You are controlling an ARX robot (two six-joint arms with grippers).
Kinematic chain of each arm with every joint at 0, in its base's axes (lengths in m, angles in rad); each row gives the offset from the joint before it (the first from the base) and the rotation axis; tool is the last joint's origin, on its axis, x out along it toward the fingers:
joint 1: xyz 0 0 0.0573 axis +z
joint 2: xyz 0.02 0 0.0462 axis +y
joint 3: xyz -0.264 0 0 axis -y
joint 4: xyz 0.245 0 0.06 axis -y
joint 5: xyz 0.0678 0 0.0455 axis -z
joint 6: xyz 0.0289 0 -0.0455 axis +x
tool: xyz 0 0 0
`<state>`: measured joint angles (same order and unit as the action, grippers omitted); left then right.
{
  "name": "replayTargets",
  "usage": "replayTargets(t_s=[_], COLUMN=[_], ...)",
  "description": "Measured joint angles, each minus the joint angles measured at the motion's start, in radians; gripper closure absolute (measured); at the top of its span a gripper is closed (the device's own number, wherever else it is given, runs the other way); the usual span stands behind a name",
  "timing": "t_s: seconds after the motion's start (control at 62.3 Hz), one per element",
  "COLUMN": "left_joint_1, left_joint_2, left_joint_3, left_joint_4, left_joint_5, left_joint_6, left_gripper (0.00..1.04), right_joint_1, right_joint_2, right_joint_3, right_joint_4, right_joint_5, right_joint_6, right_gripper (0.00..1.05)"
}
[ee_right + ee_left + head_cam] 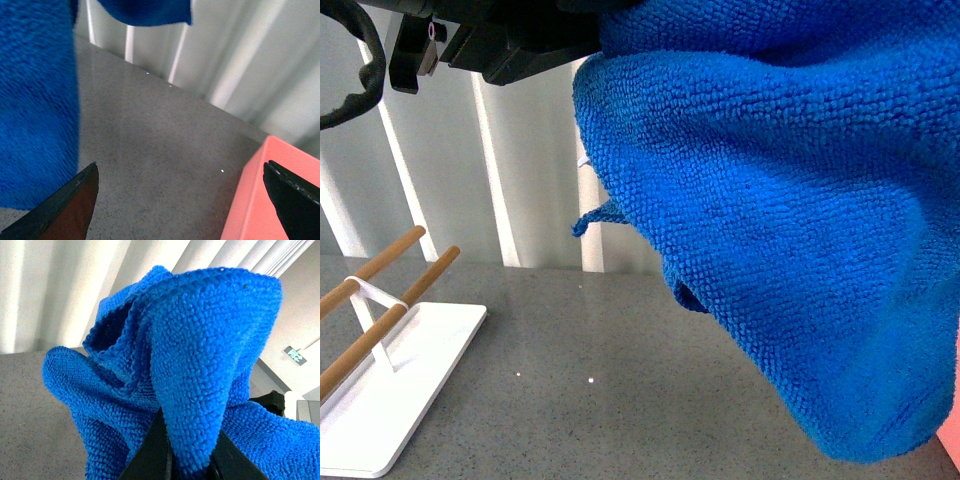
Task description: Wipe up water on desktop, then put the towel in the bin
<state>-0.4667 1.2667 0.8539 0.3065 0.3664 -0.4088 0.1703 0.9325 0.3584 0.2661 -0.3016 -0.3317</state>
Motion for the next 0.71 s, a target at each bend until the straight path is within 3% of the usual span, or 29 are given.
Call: replayTargets(t_s=[0.209,0.706], left_joint_1=[0.0,0.0], left_joint_2=[0.0,0.0], left_joint_3=[0.0,0.0], left_joint_4=[0.0,0.0], left_joint_5=[0.0,-0.002], left_joint_6=[0.0,0.0], left_gripper=[0.99,0.99], right_joint_1=[0.137,0.244], right_joint_2=[0.114,0.307], right_joint_3=[0.101,0.294], right_joint_4=[0.046,0.108], right_joint_5=[-0.033,-0.07], right_joint_6=[-0.028,-0.079], right_gripper=[0.07,0.07])
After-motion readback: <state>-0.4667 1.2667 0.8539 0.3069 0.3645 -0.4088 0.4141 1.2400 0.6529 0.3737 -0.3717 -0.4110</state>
